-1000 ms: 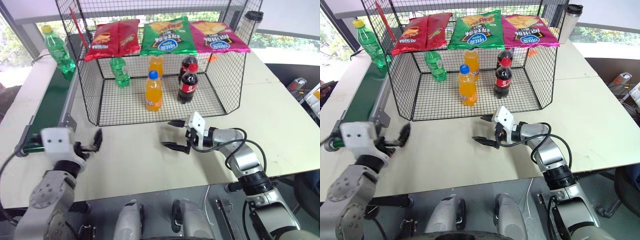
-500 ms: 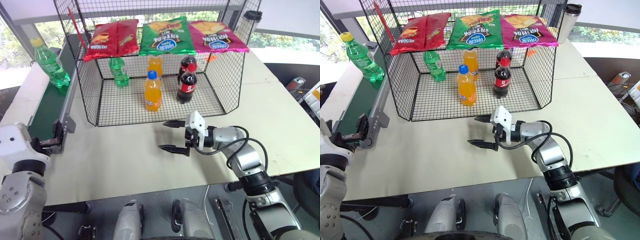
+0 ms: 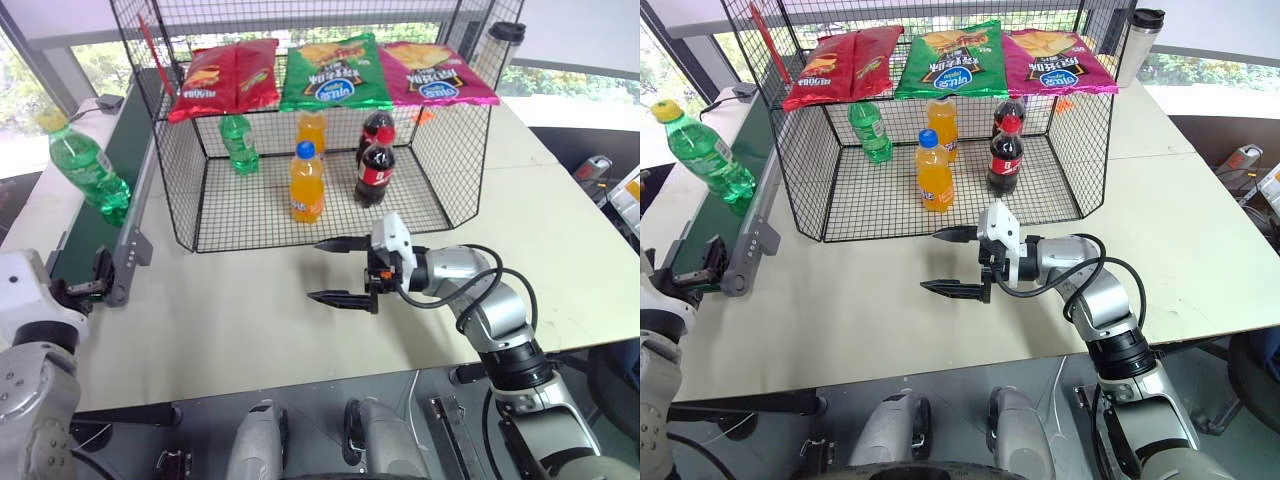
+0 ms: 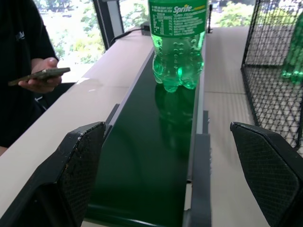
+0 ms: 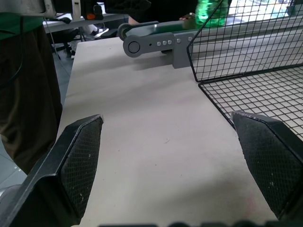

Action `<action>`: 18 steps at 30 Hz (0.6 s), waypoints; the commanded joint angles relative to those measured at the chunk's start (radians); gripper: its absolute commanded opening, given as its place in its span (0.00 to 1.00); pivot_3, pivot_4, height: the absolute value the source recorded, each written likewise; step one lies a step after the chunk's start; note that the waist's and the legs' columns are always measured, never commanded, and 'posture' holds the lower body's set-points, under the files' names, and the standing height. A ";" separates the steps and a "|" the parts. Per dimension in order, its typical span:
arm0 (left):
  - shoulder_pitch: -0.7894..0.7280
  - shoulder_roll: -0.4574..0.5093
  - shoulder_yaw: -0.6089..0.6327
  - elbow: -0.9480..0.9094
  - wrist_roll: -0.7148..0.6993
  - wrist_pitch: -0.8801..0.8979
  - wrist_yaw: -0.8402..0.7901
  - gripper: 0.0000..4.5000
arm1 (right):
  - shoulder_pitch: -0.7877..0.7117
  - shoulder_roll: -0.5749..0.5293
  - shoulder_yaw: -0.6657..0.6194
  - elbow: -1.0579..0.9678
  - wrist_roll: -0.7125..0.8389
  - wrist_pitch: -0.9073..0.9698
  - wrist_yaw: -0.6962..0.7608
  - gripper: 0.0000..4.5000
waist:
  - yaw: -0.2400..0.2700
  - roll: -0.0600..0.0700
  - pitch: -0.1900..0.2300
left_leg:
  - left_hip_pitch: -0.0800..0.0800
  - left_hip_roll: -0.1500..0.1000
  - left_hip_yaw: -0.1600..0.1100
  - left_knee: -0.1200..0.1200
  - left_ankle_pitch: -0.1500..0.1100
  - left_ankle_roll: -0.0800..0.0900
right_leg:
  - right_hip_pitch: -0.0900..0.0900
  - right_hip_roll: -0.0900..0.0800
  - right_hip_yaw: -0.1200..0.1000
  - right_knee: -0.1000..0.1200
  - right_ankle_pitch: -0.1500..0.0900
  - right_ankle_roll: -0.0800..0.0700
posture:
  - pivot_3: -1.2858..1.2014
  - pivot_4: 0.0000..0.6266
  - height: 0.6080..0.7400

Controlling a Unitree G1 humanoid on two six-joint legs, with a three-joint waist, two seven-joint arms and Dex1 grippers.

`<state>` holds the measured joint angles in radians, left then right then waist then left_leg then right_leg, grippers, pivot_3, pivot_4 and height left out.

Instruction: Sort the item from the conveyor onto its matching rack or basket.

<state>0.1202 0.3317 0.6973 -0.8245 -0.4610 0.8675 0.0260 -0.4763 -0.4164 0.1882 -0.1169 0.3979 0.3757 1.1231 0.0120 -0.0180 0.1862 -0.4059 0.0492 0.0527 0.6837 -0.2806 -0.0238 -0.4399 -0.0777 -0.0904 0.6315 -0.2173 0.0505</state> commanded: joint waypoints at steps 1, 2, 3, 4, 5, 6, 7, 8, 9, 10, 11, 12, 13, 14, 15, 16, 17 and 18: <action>-0.013 0.020 0.031 -0.001 0.009 -0.010 0.009 0.98 | -0.003 -0.006 0.001 -0.036 0.006 -0.016 -0.002 1.00 | 0.000 0.000 0.000 | 0.000 0.000 0.000 0.000 0.000 0.000 | 0.000 0.000 0.000 0.000 0.000 0.000 | 0.52 0.24 1.00; -0.014 0.020 0.033 0.002 0.008 -0.009 0.011 0.98 | -0.002 -0.006 0.002 -0.035 0.003 -0.018 -0.003 1.00 | 0.000 0.000 0.000 | 0.000 0.000 0.000 0.000 0.000 0.000 | 0.000 0.000 0.000 0.000 0.000 0.000 | 0.52 0.24 1.00; -0.014 0.021 0.033 0.003 0.008 -0.008 0.011 0.98 | -0.002 -0.006 0.003 -0.035 0.002 -0.018 -0.005 1.00 | 0.000 0.000 0.000 | 0.000 0.000 0.000 0.000 0.000 0.000 | 0.000 0.000 0.000 0.000 0.000 0.000 | 0.52 0.24 1.00; -0.013 0.021 0.033 0.004 0.008 -0.009 0.011 0.98 | -0.002 -0.006 0.004 -0.034 0.001 -0.019 -0.005 1.00 | 0.000 0.000 0.000 | 0.000 0.000 0.000 0.000 0.000 0.000 | 0.000 0.000 0.000 0.000 0.000 0.000 | 0.52 0.24 1.00; -0.010 0.021 0.033 0.003 0.008 -0.009 0.010 0.98 | -0.001 -0.007 0.004 -0.036 0.000 -0.019 -0.006 1.00 | 0.000 0.000 0.000 | 0.000 0.000 0.000 0.000 0.000 0.000 | 0.000 0.000 0.000 0.000 0.000 0.000 | 0.52 0.24 1.00; -0.009 0.021 0.034 0.004 0.008 -0.009 0.010 0.98 | 0.000 -0.007 0.005 -0.037 -0.001 -0.019 -0.008 1.00 | 0.000 0.000 0.000 | 0.000 0.000 0.000 0.000 0.000 0.000 | 0.000 0.000 0.000 0.000 0.000 0.000 | 0.52 0.24 1.00; -0.008 0.021 0.034 0.005 0.008 -0.010 0.010 0.98 | -0.001 -0.007 0.005 -0.037 -0.002 -0.018 -0.010 1.00 | -0.001 0.000 0.000 | 0.000 0.000 0.000 0.000 0.000 0.000 | 0.000 0.000 0.000 0.000 0.000 0.000 | 0.52 0.24 1.00; -0.008 0.022 0.035 0.006 0.008 -0.010 0.010 0.98 | -0.001 -0.007 0.006 -0.036 -0.002 -0.018 -0.011 1.00 | 0.000 0.000 0.000 | 0.000 0.000 0.000 0.000 0.000 0.000 | 0.000 0.000 0.000 0.000 0.000 0.000 | 0.52 0.24 1.00; -0.009 0.022 0.035 0.008 0.008 -0.010 0.011 0.98 | -0.003 -0.008 0.007 -0.035 -0.003 -0.018 -0.013 1.00 | 0.000 0.000 0.000 | 0.000 0.000 0.000 0.000 0.000 0.000 | 0.000 0.000 0.000 0.000 0.000 0.000 | 0.52 0.24 1.00; -0.009 0.023 0.035 0.008 0.008 -0.010 0.011 0.98 | -0.003 -0.008 0.008 -0.035 -0.004 -0.019 -0.013 1.00 | 0.000 0.000 0.000 | 0.000 0.000 0.000 0.000 0.000 0.000 | 0.000 0.000 0.000 0.000 0.000 0.000 | 0.52 0.24 1.00; -0.010 0.023 0.035 0.009 0.008 -0.010 0.012 0.98 | -0.004 -0.008 0.009 -0.034 -0.004 -0.018 -0.014 1.00 | 0.000 0.000 0.000 | 0.000 0.000 0.000 0.000 0.000 0.000 | 0.000 0.000 0.000 0.000 0.000 0.000 | 0.52 0.24 1.00; -0.011 0.024 0.035 0.010 0.009 -0.009 0.013 0.98 | -0.005 -0.009 0.009 -0.034 -0.004 -0.018 -0.015 1.00 | 0.000 0.000 0.000 | 0.000 0.000 0.000 0.000 0.000 0.000 | 0.000 0.000 0.000 0.000 0.000 0.000 | 0.52 0.24 1.00; -0.012 0.024 0.035 0.010 0.009 -0.010 0.013 0.98 | -0.006 -0.009 0.010 -0.033 -0.004 -0.018 -0.015 1.00 | 0.000 0.000 0.000 | 0.000 0.000 0.000 0.000 0.000 0.000 | 0.000 0.000 0.000 0.000 0.000 0.000 | 0.52 0.24 1.00; -0.012 0.024 0.034 0.011 0.010 -0.010 0.013 0.98 | -0.007 -0.009 0.010 -0.032 -0.005 -0.018 -0.016 1.00 | 0.000 0.000 0.000 | 0.000 0.000 0.000 0.000 0.000 0.000 | 0.000 0.000 0.000 0.000 0.000 0.000 | 0.52 0.24 1.00; -0.013 0.024 0.034 0.011 0.010 -0.010 0.014 0.98 | -0.008 -0.009 0.011 -0.031 -0.005 -0.018 -0.016 1.00 | 0.000 0.000 0.000 | 0.000 0.000 0.000 0.000 0.000 0.000 | 0.000 0.000 0.000 0.000 0.000 0.000 | 0.52 0.24 1.00; -0.015 0.025 0.034 0.012 0.011 -0.010 0.015 0.98 | -0.009 -0.009 0.011 -0.030 -0.005 -0.019 -0.016 1.00 | 0.000 0.000 0.000 | 0.000 0.000 0.000 0.000 0.000 0.000 | 0.000 0.000 0.000 0.000 0.000 0.000 | 0.52 0.24 1.00; -0.016 0.025 0.033 0.013 0.012 -0.010 0.016 0.98 | -0.009 -0.009 0.012 -0.029 -0.006 -0.019 -0.016 1.00 | 0.000 0.000 0.000 | 0.000 0.000 0.000 0.000 0.000 0.000 | 0.000 0.000 0.000 0.000 0.000 0.000 | 0.52 0.24 1.00; -0.016 0.025 0.033 0.012 0.012 -0.010 0.017 0.98 | -0.009 -0.010 0.011 -0.030 -0.005 -0.019 -0.016 1.00 | 0.000 0.000 0.000 | 0.000 0.000 0.000 0.000 0.000 0.000 | 0.000 0.000 0.000 0.000 0.000 0.000 | 0.52 0.24 1.00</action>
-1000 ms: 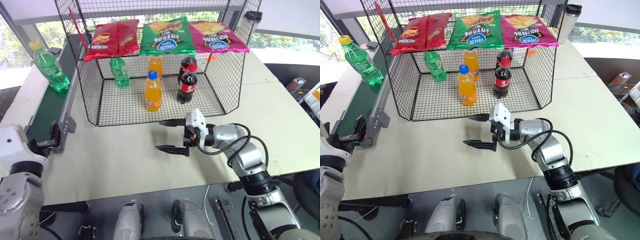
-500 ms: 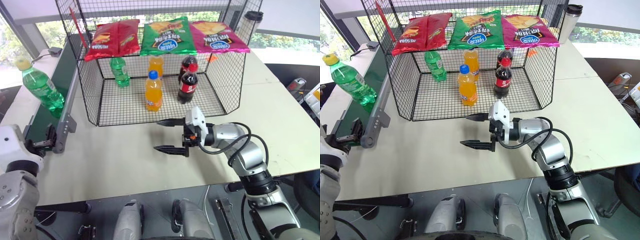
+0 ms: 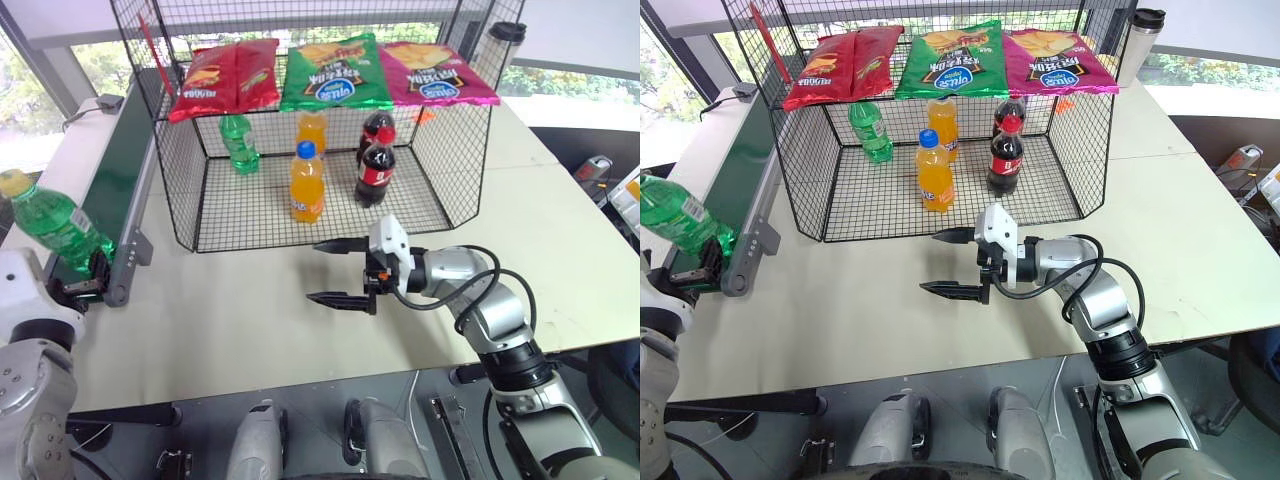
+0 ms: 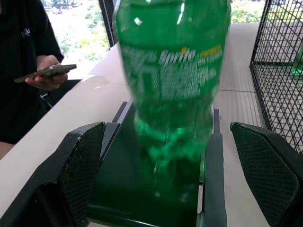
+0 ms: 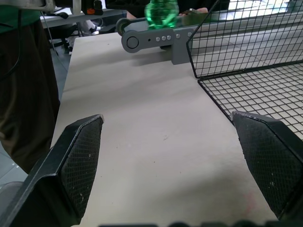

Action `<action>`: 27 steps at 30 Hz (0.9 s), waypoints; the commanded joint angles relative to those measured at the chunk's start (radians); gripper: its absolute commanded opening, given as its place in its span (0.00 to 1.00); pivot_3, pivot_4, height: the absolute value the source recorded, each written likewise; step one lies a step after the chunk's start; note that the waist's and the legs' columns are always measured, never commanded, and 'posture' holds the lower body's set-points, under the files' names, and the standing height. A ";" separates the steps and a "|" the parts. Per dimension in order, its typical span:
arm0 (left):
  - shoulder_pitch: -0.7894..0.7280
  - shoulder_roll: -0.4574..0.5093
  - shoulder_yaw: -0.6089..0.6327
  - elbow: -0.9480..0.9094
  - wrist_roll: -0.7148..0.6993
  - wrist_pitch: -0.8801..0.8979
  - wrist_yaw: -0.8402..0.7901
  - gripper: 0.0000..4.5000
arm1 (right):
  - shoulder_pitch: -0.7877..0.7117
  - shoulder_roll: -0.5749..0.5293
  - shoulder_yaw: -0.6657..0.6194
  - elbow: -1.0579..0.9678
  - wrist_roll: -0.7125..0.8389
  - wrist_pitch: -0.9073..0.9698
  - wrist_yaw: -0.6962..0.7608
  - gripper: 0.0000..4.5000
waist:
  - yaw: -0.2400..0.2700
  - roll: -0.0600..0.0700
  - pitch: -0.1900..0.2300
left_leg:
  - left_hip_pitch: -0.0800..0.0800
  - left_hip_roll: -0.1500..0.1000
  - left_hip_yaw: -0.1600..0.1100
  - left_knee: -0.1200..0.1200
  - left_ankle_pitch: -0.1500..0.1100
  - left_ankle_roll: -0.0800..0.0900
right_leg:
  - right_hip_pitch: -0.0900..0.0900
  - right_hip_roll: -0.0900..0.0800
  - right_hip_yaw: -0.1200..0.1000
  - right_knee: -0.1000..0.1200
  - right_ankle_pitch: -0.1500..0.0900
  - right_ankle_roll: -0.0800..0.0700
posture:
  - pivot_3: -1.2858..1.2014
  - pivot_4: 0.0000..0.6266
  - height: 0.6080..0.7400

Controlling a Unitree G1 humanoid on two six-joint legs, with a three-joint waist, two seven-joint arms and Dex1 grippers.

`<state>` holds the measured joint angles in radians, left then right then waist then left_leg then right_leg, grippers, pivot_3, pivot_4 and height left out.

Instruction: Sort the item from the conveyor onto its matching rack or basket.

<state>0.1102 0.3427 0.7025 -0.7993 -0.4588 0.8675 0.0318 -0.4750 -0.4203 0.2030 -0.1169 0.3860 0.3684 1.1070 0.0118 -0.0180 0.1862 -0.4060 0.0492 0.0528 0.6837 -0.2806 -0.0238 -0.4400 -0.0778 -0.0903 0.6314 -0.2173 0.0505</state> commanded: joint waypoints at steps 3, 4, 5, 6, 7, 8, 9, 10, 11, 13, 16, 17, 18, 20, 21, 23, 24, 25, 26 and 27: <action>-0.006 0.014 0.026 -0.011 0.015 -0.010 0.015 0.98 | -0.009 -0.008 -0.004 -0.029 0.006 -0.014 0.000 1.00 | 0.000 0.000 0.000 | 0.000 0.000 0.000 0.000 0.000 0.000 | 0.000 0.000 0.000 0.000 0.000 0.000 | 0.52 0.24 1.00; -0.002 0.016 0.023 -0.004 0.022 -0.018 0.013 0.98 | -0.009 -0.009 -0.005 -0.027 0.004 -0.016 0.000 1.00 | 0.000 0.000 0.000 | 0.000 0.000 0.000 0.000 0.000 0.000 | 0.000 0.000 0.000 0.000 0.000 0.000 | 0.52 0.24 1.00; 0.003 0.016 0.020 0.002 0.027 -0.030 0.008 0.93 | -0.008 -0.009 -0.005 -0.025 0.003 -0.017 -0.001 1.00 | 0.000 0.000 0.000 | 0.000 0.000 0.000 0.000 0.000 0.000 | 0.000 0.000 0.000 0.000 0.000 0.000 | 0.52 0.24 1.00; 0.006 0.015 0.018 0.005 0.031 -0.038 0.004 0.90 | -0.008 -0.010 -0.005 -0.025 0.002 -0.018 -0.001 1.00 | 0.000 0.000 0.000 | 0.000 0.000 0.000 0.000 0.000 0.000 | 0.000 0.000 0.000 0.000 0.000 0.000 | 0.52 0.24 1.00; 0.008 0.012 0.017 0.008 0.026 -0.044 -0.004 0.82 | -0.008 -0.011 -0.005 -0.024 0.002 -0.019 -0.001 1.00 | 0.000 0.000 0.000 | 0.000 0.000 0.000 0.000 0.000 0.000 | 0.000 0.000 0.000 0.000 0.000 0.000 | 0.52 0.24 1.00; 0.013 0.008 0.014 0.006 0.020 -0.046 -0.012 0.73 | -0.008 -0.011 -0.006 -0.024 0.001 -0.019 -0.002 1.00 | 0.001 0.000 0.000 | 0.000 0.000 0.000 0.000 0.000 0.000 | 0.000 0.000 0.000 0.000 0.000 0.000 | 0.52 0.24 1.00; 0.018 0.005 0.010 0.003 0.017 -0.047 -0.016 0.66 | -0.007 -0.012 -0.007 -0.023 0.001 -0.020 -0.001 1.00 | 0.001 0.000 0.000 | 0.000 0.000 0.000 0.000 0.000 0.000 | 0.000 0.000 0.000 0.000 0.000 0.000 | 0.52 0.24 1.00; 0.025 -0.001 0.002 -0.005 0.006 -0.050 -0.026 0.63 | -0.007 -0.014 -0.008 -0.020 -0.002 -0.023 -0.001 1.00 | 0.001 0.000 0.000 | 0.000 0.000 0.000 0.000 0.000 0.000 | 0.000 0.000 0.000 0.000 0.000 0.000 | 0.52 0.24 1.00; 0.030 -0.004 -0.003 -0.011 0.000 -0.053 -0.032 0.63 | -0.006 -0.014 -0.010 -0.018 -0.004 -0.024 0.000 1.00 | 0.001 0.000 0.000 | 0.000 0.000 0.000 0.000 0.000 0.000 | 0.000 0.000 0.000 0.000 0.000 0.000 | 0.52 0.24 1.00; 0.034 -0.009 -0.008 -0.016 -0.011 -0.063 -0.045 0.63 | -0.006 -0.015 -0.010 -0.013 -0.009 -0.029 -0.001 1.00 | 0.001 0.000 0.000 | 0.000 0.000 0.000 0.000 0.000 0.000 | 0.000 0.000 0.000 0.000 0.000 0.000 | 0.52 0.24 1.00; 0.034 -0.004 -0.005 -0.024 -0.022 -0.075 -0.060 0.63 | -0.006 -0.016 -0.008 -0.010 -0.009 -0.031 -0.002 1.00 | 0.002 0.000 0.000 | 0.000 0.000 0.000 0.000 0.000 0.000 | 0.000 0.000 0.000 0.000 0.000 0.000 | 0.52 0.24 1.00; 0.031 -0.001 0.001 -0.030 -0.028 -0.070 -0.058 0.63 | -0.005 -0.018 -0.008 -0.008 -0.010 -0.034 0.000 1.00 | 0.002 0.000 0.000 | 0.000 0.000 0.000 0.000 0.000 0.000 | 0.000 0.000 0.000 0.000 0.000 0.000 | 0.52 0.24 1.00; 0.027 0.003 0.009 -0.034 -0.032 -0.065 -0.055 0.63 | -0.005 -0.019 -0.008 -0.006 -0.011 -0.034 0.001 1.00 | 0.003 0.000 0.000 | 0.000 0.000 0.000 0.000 0.000 0.000 | 0.000 -0.001 0.000 0.000 0.000 0.000 | 0.52 0.24 1.00; 0.014 0.008 0.030 -0.033 -0.029 -0.059 -0.037 0.63 | -0.004 -0.019 -0.007 -0.004 -0.012 -0.035 0.003 1.00 | 0.003 0.000 0.000 | 0.000 0.000 0.000 0.000 0.000 0.000 | 0.000 -0.001 0.000 0.000 0.000 0.000 | 0.52 0.24 1.00; 0.010 0.009 0.038 -0.031 -0.027 -0.058 -0.029 0.63 | -0.005 -0.018 -0.007 -0.004 -0.012 -0.035 0.004 1.00 | 0.002 0.000 0.000 | 0.000 0.000 0.000 0.000 0.000 0.000 | 0.000 -0.001 0.000 -0.001 0.000 0.000 | 0.52 0.24 1.00; 0.009 0.013 0.044 -0.033 -0.021 -0.056 -0.019 0.63 | -0.006 -0.017 -0.007 -0.002 -0.012 -0.034 0.004 1.00 | 0.001 0.000 0.000 | -0.001 0.000 0.000 0.000 0.000 0.000 | 0.000 -0.001 0.000 -0.001 0.000 0.000 | 0.52 0.24 1.00; 0.008 0.017 0.048 -0.039 -0.011 -0.065 -0.016 0.63 | -0.007 -0.017 -0.006 -0.001 -0.012 -0.033 0.004 1.00 | 0.000 0.000 0.000 | -0.001 0.000 0.000 0.000 0.000 0.000 | 0.000 -0.001 0.000 -0.001 0.000 0.000 | 0.52 0.24 1.00; 0.006 0.025 0.050 -0.044 0.003 -0.077 -0.013 0.63 | -0.008 -0.016 -0.006 0.000 -0.012 -0.033 0.004 1.00 | 0.000 0.000 0.000 | -0.001 0.000 0.000 0.000 0.000 0.000 | 0.000 -0.001 0.000 -0.001 0.000 0.000 | 0.52 0.24 1.00; -0.002 0.034 0.056 -0.050 0.010 -0.087 -0.010 0.63 | -0.009 -0.016 -0.006 0.001 -0.012 -0.033 0.005 1.00 | 0.000 0.000 0.000 | -0.001 0.000 0.000 0.000 0.000 0.000 | 0.000 -0.001 0.000 -0.001 0.000 0.000 | 0.52 0.24 1.00; -0.011 0.039 0.064 -0.058 0.009 -0.090 -0.006 0.63 | -0.008 -0.017 -0.006 0.000 -0.011 -0.033 0.005 1.00 | 0.000 0.000 0.000 | -0.001 0.000 0.000 0.000 0.000 0.000 | 0.000 0.000 0.000 -0.001 0.000 0.000 | 0.52 0.24 1.00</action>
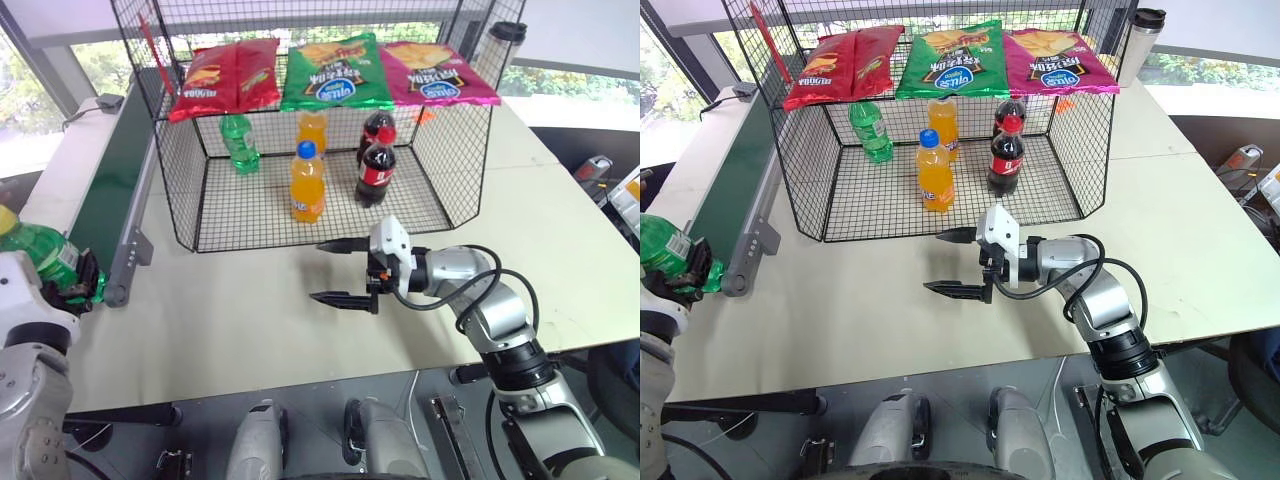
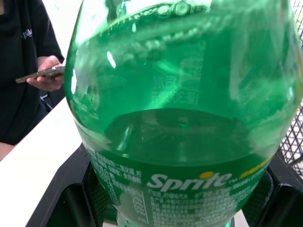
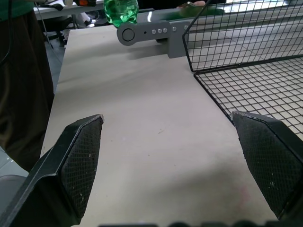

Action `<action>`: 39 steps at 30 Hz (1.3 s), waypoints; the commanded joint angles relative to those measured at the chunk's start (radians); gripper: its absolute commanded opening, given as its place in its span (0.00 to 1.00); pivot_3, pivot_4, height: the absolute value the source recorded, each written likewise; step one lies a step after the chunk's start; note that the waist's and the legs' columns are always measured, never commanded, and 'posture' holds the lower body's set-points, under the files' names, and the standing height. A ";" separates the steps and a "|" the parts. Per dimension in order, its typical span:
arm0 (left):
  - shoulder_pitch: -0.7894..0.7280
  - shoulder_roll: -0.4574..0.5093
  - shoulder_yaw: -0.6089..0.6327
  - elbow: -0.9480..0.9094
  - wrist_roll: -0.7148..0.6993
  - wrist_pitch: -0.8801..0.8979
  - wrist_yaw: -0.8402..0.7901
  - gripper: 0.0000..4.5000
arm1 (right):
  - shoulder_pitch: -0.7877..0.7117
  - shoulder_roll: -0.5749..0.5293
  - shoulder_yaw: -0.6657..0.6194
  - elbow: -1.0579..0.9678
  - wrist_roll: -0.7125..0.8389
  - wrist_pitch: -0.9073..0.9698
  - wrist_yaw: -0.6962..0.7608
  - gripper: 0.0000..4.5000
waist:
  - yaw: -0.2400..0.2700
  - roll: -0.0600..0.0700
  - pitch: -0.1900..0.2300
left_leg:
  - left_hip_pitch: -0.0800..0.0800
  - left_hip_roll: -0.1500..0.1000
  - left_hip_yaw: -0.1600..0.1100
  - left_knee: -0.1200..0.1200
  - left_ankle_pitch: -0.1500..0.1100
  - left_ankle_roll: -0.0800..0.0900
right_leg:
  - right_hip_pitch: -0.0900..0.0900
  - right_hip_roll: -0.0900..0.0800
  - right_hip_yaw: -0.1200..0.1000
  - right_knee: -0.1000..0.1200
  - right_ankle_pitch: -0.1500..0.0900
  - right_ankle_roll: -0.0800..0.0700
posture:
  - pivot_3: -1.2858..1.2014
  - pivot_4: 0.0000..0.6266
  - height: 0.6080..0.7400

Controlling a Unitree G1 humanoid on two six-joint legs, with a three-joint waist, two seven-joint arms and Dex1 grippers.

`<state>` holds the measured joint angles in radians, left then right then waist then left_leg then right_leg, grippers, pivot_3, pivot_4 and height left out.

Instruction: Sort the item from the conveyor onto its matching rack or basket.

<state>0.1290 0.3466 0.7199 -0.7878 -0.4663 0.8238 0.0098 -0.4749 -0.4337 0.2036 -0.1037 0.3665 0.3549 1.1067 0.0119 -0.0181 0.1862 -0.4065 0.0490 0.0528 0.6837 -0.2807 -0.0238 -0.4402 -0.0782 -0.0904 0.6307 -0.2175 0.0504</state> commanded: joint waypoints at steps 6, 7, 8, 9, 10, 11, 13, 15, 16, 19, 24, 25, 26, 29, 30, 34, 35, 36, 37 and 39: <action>-0.094 0.113 0.030 -0.103 -0.015 -0.023 -0.002 0.63 | -0.008 -0.008 -0.011 -0.011 0.011 -0.020 0.011 1.00 | 0.001 0.000 0.000 | 0.000 0.000 0.000 0.000 0.000 0.000 | 0.000 0.000 0.000 0.000 0.000 0.000 | 0.52 0.24 1.00; -0.108 0.121 0.022 -0.114 -0.038 -0.010 -0.009 0.63 | -0.008 -0.008 -0.012 -0.010 0.010 -0.022 0.010 1.00 | 0.001 0.000 0.000 | 0.000 0.000 0.000 0.000 0.000 0.000 | 0.000 0.000 0.000 0.000 0.000 0.000 | 0.52 0.24 1.00; -0.117 0.127 0.016 -0.125 -0.060 0.003 -0.015 0.63 | -0.008 -0.008 -0.012 -0.011 0.010 -0.022 0.010 1.00 | 0.001 0.000 0.000 | 0.000 0.000 0.000 0.000 0.000 0.000 | 0.000 0.000 0.000 0.000 0.000 0.000 | 0.52 0.24 1.00; -0.123 0.129 0.009 -0.137 -0.090 0.021 -0.023 0.63 | -0.009 -0.009 -0.013 -0.012 0.010 -0.022 0.010 1.00 | 0.000 0.000 0.000 | 0.000 0.000 0.000 0.000 0.000 0.000 | 0.000 0.000 0.000 0.000 0.000 0.000 | 0.52 0.24 1.00; -0.121 0.133 -0.002 -0.148 -0.114 0.035 -0.034 0.63 | -0.009 -0.009 -0.014 -0.012 0.010 -0.021 0.009 1.00 | 0.000 0.000 0.000 | 0.000 0.000 0.000 0.000 0.000 0.000 | 0.000 0.000 0.000 0.000 0.000 0.000 | 0.52 0.24 1.00; -0.117 0.135 -0.010 -0.156 -0.135 0.049 -0.043 0.63 | -0.009 -0.009 -0.015 -0.013 0.010 -0.021 0.009 1.00 | 0.000 0.000 0.000 | 0.000 0.000 0.000 0.000 0.000 0.000 | 0.000 0.000 0.000 0.000 0.000 0.000 | 0.52 0.24 1.00; -0.108 0.135 -0.031 -0.165 -0.165 0.066 -0.052 0.63 | -0.010 -0.009 -0.015 -0.014 0.010 -0.020 0.006 1.00 | 0.000 0.000 0.000 | 0.000 0.000 0.000 0.000 0.000 0.000 | 0.000 0.000 0.000 0.000 0.000 0.000 | 0.52 0.24 1.00; -0.103 0.133 -0.063 -0.171 -0.192 0.079 -0.058 0.63 | -0.012 -0.010 -0.017 -0.015 0.008 -0.021 0.001 1.00 | -0.001 0.000 0.000 | 0.000 0.000 0.000 0.000 0.000 0.000 | 0.000 0.000 0.000 0.000 0.000 0.000 | 0.52 0.24 1.00; -0.103 0.132 -0.087 -0.176 -0.202 0.082 -0.063 0.63 | -0.014 -0.011 -0.020 -0.016 0.009 -0.019 -0.003 1.00 | -0.001 0.000 0.000 | 0.000 0.000 0.000 0.000 0.000 0.000 | 0.000 0.000 0.000 0.000 0.000 0.000 | 0.52 0.24 1.00; -0.116 0.142 -0.180 -0.163 -0.198 0.075 -0.082 0.63 | -0.025 -0.011 -0.030 -0.009 0.007 -0.017 -0.018 1.00 | 0.000 0.000 0.000 | 0.000 0.000 0.000 0.000 0.000 0.000 | 0.000 0.000 0.000 0.000 0.000 0.000 | 0.52 0.24 1.00; -0.201 0.145 -0.337 -0.064 -0.117 0.020 -0.088 0.63 | -0.033 -0.005 -0.033 0.040 -0.031 -0.053 -0.063 1.00 | 0.001 0.000 0.000 | 0.000 0.000 0.000 0.000 0.000 0.000 | 0.000 0.000 0.000 0.000 0.000 0.000 | 0.52 0.24 1.00; -0.226 0.142 -0.369 -0.039 -0.096 0.011 -0.086 0.63 | -0.035 -0.004 -0.027 0.058 -0.057 -0.075 -0.082 1.00 | 0.001 0.000 0.000 | 0.000 0.000 0.000 0.000 0.000 0.000 | 0.000 0.000 0.000 0.000 0.000 0.000 | 0.52 0.24 1.00; -0.255 0.136 -0.403 -0.009 -0.079 -0.002 -0.089 0.63 | -0.039 0.000 -0.024 0.080 -0.083 -0.092 -0.109 1.00 | 0.001 0.000 0.000 | 0.000 0.000 0.000 0.000 0.000 0.000 | 0.000 0.001 0.000 0.000 0.000 0.000 | 0.52 0.24 1.00; -0.326 0.117 -0.492 0.085 -0.022 -0.048 -0.101 0.63 | -0.063 0.019 -0.029 0.131 -0.123 -0.110 -0.171 1.00 | 0.001 0.000 0.000 | 0.000 0.000 0.000 0.000 0.000 0.000 | 0.000 0.001 0.000 0.000 0.001 0.002 | 0.52 0.24 1.00; -0.341 0.112 -0.517 0.110 -0.005 -0.060 -0.104 0.63 | -0.068 0.023 -0.031 0.140 -0.129 -0.115 -0.179 1.00 | 0.000 0.000 0.000 | 0.000 0.000 0.000 0.000 0.000 0.000 | 0.000 0.001 0.000 0.000 0.002 0.003 | 0.52 0.24 1.00; -0.425 0.073 -0.622 0.257 0.094 -0.134 -0.100 0.63 | -0.083 0.036 -0.026 0.188 -0.171 -0.150 -0.218 1.00 | 0.000 0.000 0.000 | -0.001 0.000 0.001 0.000 0.000 0.000 | -0.001 0.001 0.000 0.000 0.002 0.003 | 0.52 0.24 1.00; -0.447 0.058 -0.638 0.296 0.118 -0.152 -0.094 0.63 | -0.085 0.036 -0.025 0.192 -0.175 -0.153 -0.219 1.00 | 0.001 0.000 0.000 | -0.001 0.000 0.001 0.000 0.000 0.000 | -0.001 0.001 0.000 0.000 0.002 0.003 | 0.52 0.24 1.00; -0.467 0.049 -0.655 0.331 0.143 -0.168 -0.089 0.63 | -0.086 0.036 -0.024 0.193 -0.179 -0.156 -0.221 1.00 | 0.000 0.000 0.000 | -0.001 0.000 0.001 0.000 0.000 0.000 | -0.001 0.001 0.000 0.000 0.002 0.003 | 0.52 0.24 1.00; -0.491 0.043 -0.674 0.370 0.170 -0.177 -0.084 0.63 | -0.087 0.035 -0.024 0.193 -0.181 -0.158 -0.222 1.00 | 0.001 0.000 0.000 | -0.001 0.000 0.001 0.000 0.000 0.000 | -0.001 0.001 0.000 0.000 0.002 0.003 | 0.52 0.24 1.00; -0.533 0.030 -0.698 0.434 0.206 -0.194 -0.082 0.63 | -0.089 0.036 -0.024 0.190 -0.182 -0.156 -0.222 1.00 | 0.001 0.000 0.000 | -0.001 0.000 0.001 0.000 0.000 0.000 | -0.001 0.001 0.000 0.000 0.002 0.003 | 0.52 0.24 1.00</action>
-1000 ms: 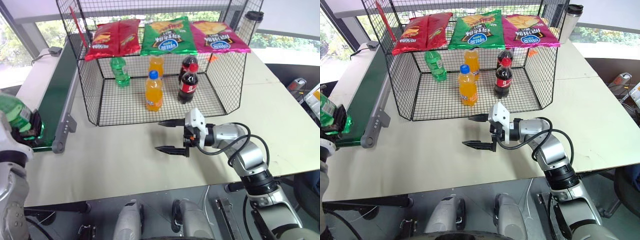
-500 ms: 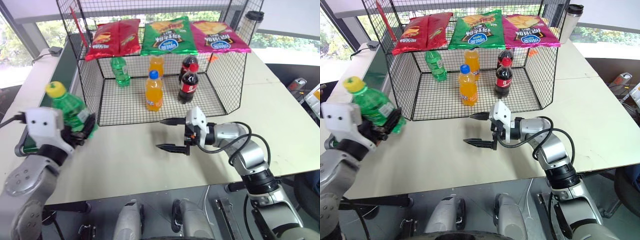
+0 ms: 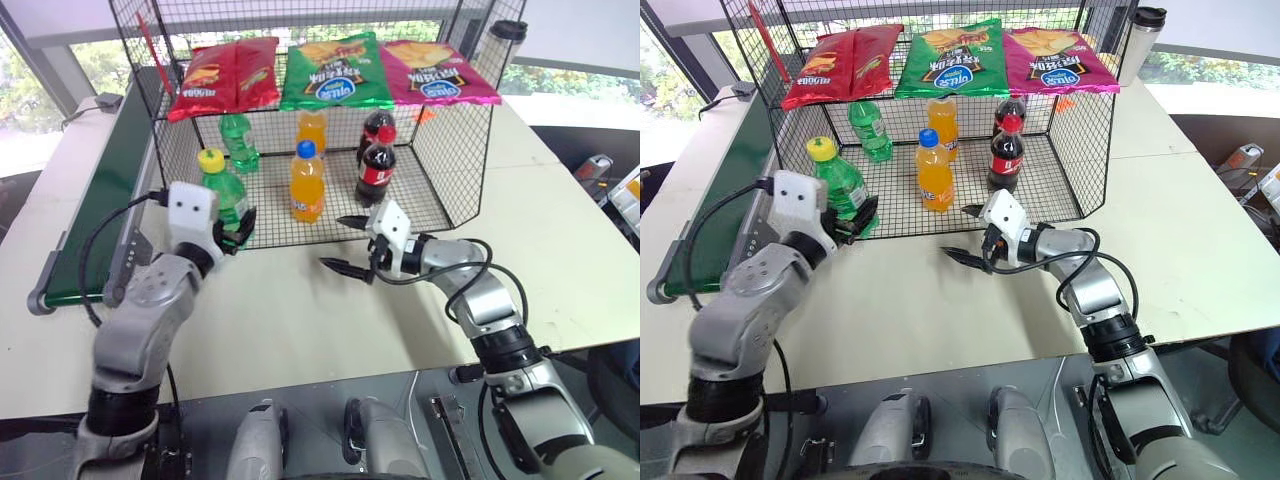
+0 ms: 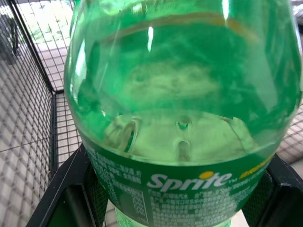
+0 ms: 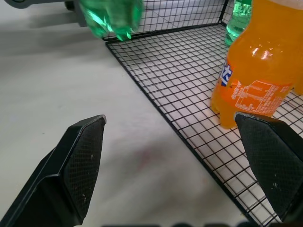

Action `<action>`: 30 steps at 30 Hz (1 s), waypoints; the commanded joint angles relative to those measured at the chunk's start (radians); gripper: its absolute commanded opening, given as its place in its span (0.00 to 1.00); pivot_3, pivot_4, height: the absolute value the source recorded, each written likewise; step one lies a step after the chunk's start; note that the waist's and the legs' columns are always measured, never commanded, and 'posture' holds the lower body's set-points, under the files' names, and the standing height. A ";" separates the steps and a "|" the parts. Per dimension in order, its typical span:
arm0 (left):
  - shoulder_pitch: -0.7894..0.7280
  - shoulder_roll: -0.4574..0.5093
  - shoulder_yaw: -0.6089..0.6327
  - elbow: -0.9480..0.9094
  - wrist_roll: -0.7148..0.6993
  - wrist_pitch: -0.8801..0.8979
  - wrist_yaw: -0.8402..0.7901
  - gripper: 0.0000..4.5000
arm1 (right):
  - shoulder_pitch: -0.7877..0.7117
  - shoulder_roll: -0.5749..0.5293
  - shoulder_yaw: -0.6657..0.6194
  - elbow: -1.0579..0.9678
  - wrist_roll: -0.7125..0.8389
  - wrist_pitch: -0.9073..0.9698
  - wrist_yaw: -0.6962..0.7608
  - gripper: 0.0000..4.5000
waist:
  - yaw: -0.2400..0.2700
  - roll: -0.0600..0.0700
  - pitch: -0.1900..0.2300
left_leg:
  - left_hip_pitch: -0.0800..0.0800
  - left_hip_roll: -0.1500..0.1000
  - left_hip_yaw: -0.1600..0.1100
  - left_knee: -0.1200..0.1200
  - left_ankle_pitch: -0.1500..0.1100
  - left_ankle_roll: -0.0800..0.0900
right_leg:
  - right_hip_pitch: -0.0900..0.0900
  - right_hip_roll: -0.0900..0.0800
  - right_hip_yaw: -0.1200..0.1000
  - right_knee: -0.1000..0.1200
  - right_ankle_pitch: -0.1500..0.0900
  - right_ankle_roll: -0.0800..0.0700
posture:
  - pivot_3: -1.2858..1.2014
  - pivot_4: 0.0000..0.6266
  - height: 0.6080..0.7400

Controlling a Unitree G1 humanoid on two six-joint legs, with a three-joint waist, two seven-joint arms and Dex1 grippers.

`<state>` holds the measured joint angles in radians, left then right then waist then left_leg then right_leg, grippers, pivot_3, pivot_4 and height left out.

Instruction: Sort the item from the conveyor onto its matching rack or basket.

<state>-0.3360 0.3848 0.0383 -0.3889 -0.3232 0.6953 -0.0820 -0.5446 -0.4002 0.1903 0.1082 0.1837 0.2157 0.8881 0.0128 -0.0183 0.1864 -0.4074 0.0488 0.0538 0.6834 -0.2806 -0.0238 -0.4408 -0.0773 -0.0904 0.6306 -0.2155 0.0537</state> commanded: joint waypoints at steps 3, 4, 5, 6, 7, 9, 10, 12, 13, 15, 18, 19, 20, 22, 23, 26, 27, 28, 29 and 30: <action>-0.143 -0.037 -0.042 0.144 0.110 -0.100 0.010 0.63 | -0.023 0.007 -0.014 -0.034 0.007 -0.008 -0.002 1.00 | 0.000 0.000 0.000 | 0.000 0.000 0.000 0.000 0.000 0.000 | 0.000 0.000 0.000 0.000 0.000 0.000 | 0.52 0.24 1.00; -0.162 -0.045 -0.045 0.176 0.123 -0.108 0.009 0.63 | -0.023 0.008 -0.015 -0.038 0.009 -0.005 -0.001 1.00 | 0.000 0.000 0.000 | 0.000 0.000 0.000 0.000 0.000 0.000 | 0.000 0.000 0.000 0.000 0.000 0.000 | 0.52 0.24 1.00; -0.177 -0.051 -0.047 0.205 0.139 -0.118 0.012 0.63 | -0.023 0.008 -0.015 -0.041 0.011 -0.003 -0.001 1.00 | 0.000 0.000 0.000 | 0.000 0.000 0.000 0.000 0.000 0.000 | 0.000 0.000 0.000 0.000 0.000 0.000 | 0.52 0.24 1.00; -0.196 -0.063 -0.044 0.244 0.151 -0.133 0.020 0.63 | -0.024 0.008 -0.016 -0.044 0.012 -0.001 0.000 1.00 | 0.000 0.000 0.000 | 0.000 0.000 0.000 0.000 0.000 0.000 | 0.000 0.000 0.000 0.000 0.000 0.000 | 0.52 0.24 1.00; -0.210 -0.072 -0.039 0.276 0.159 -0.145 0.025 0.63 | -0.024 0.009 -0.016 -0.048 0.013 0.001 0.000 1.00 | 0.000 0.000 0.000 | 0.000 0.000 0.000 0.000 0.000 0.000 | 0.000 0.000 0.000 0.000 0.000 0.000 | 0.52 0.24 1.00; -0.230 -0.089 -0.029 0.334 0.173 -0.162 0.035 0.63 | -0.023 0.008 -0.016 -0.058 0.017 0.006 0.003 1.00 | -0.002 0.000 0.000 | 0.000 0.000 0.000 0.000 0.000 0.000 | 0.000 0.000 0.000 0.000 0.000 0.000 | 0.52 0.24 1.00; -0.235 -0.094 -0.026 0.350 0.178 -0.166 0.036 0.63 | -0.022 0.008 -0.016 -0.061 0.017 0.008 0.004 1.00 | -0.003 0.000 0.000 | 0.000 0.000 0.000 0.000 0.000 0.000 | 0.000 0.000 0.000 0.000 0.000 0.000 | 0.52 0.24 1.00; -0.243 -0.107 -0.015 0.389 0.183 -0.170 0.044 0.63 | -0.020 0.008 -0.017 -0.070 0.020 0.014 0.006 1.00 | -0.003 0.000 0.000 | 0.000 0.000 0.000 0.000 0.000 0.000 | 0.000 0.000 0.000 0.000 0.000 0.000 | 0.52 0.24 1.00; -0.245 -0.114 -0.009 0.404 0.181 -0.168 0.047 0.63 | -0.020 0.008 -0.018 -0.073 0.021 0.016 0.007 1.00 | -0.002 0.000 0.000 | 0.000 0.000 0.000 0.000 0.000 0.000 | 0.000 0.000 0.000 0.000 0.000 0.000 | 0.52 0.24 1.00; -0.246 -0.129 0.009 0.423 0.175 -0.170 0.056 0.86 | -0.017 0.008 -0.019 -0.080 0.023 0.021 0.007 1.00 | -0.001 0.000 0.000 | 0.000 0.000 0.000 0.000 0.000 0.000 | 0.000 0.000 0.000 0.000 0.000 0.000 | 0.52 0.24 1.00; -0.242 -0.138 0.020 0.424 0.171 -0.174 0.046 1.00 | -0.014 0.007 -0.018 -0.084 0.024 0.023 0.008 1.00 | -0.001 0.000 0.000 | 0.000 0.000 0.000 0.000 0.000 0.000 | 0.000 0.000 0.000 0.000 0.000 0.000 | 0.52 0.24 1.00; -0.240 -0.140 0.022 0.418 0.170 -0.173 0.042 1.00 | -0.014 0.007 -0.018 -0.085 0.026 0.025 0.010 1.00 | -0.001 0.000 0.000 | 0.000 0.000 0.000 0.000 0.000 0.000 | 0.000 0.000 0.000 0.001 0.000 0.000 | 0.52 0.24 1.00; -0.238 -0.141 0.025 0.414 0.169 -0.173 0.039 1.00 | -0.013 0.006 -0.017 -0.086 0.027 0.026 0.011 1.00 | 0.000 0.000 0.000 | 0.000 0.000 0.000 0.000 0.000 0.000 | 0.000 0.000 0.000 0.001 0.000 0.000 | 0.52 0.24 1.00; -0.236 -0.134 0.030 0.386 0.173 -0.165 0.036 1.00 | -0.010 0.006 -0.016 -0.088 0.029 0.026 0.012 1.00 | -0.001 0.000 0.000 | 0.000 0.000 0.000 0.000 0.000 0.000 | 0.000 0.000 0.000 0.001 0.000 0.000 | 0.52 0.24 1.00; -0.235 -0.131 0.033 0.369 0.174 -0.158 0.035 1.00 | -0.009 0.006 -0.016 -0.089 0.030 0.024 0.015 1.00 | -0.001 0.000 0.000 | 0.000 0.000 0.000 0.000 0.000 0.000 | 0.000 0.000 0.000 0.001 0.000 0.000 | 0.52 0.24 1.00; -0.218 -0.117 0.044 0.291 0.173 -0.123 0.036 1.00 | -0.007 0.007 -0.016 -0.093 0.034 0.026 0.020 1.00 | -0.001 0.000 0.000 | 0.000 0.000 0.000 0.000 0.000 0.000 | 0.000 0.000 0.000 0.001 0.000 0.000 | 0.52 0.24 1.00; -0.208 -0.110 0.047 0.257 0.172 -0.106 0.035 1.00 | -0.007 0.007 -0.016 -0.094 0.036 0.026 0.021 1.00 | -0.001 0.000 0.000 | 0.000 0.000 0.000 0.000 0.000 0.000 | 0.000 0.000 0.000 0.001 0.000 0.000 | 0.52 0.24 1.00; -0.196 -0.104 0.052 0.216 0.167 -0.084 0.033 1.00 | -0.007 0.007 -0.016 -0.094 0.037 0.026 0.022 1.00 | -0.002 0.000 0.000 | 0.000 0.000 0.000 0.000 0.000 0.000 | 0.000 0.000 0.000 0.001 0.000 0.000 | 0.52 0.24 1.00; -0.186 -0.099 0.056 0.182 0.165 -0.064 0.033 1.00 | -0.008 0.008 -0.015 -0.093 0.038 0.025 0.023 1.00 | -0.003 0.000 0.000 | 0.000 0.000 0.000 0.000 0.000 0.000 | 0.000 0.000 0.000 0.001 0.000 0.000 | 0.52 0.24 1.00; -0.174 -0.096 0.064 0.146 0.161 -0.044 0.036 1.00 | -0.008 0.009 -0.016 -0.091 0.036 0.022 0.022 1.00 | -0.003 0.000 0.000 | 0.000 0.000 0.000 0.000 0.000 0.000 | 0.000 0.000 0.000 0.001 0.000 0.000 | 0.52 0.24 1.00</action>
<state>-0.5165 0.2774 0.0738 -0.1607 -0.1592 0.6271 -0.0473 -0.5488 -0.3943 0.1900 0.0621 0.2016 0.2481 0.9086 0.0096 -0.0183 0.1864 -0.4071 0.0491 0.0542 0.6833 -0.2805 -0.0239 -0.4409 -0.0777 -0.0906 0.6315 -0.2153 0.0542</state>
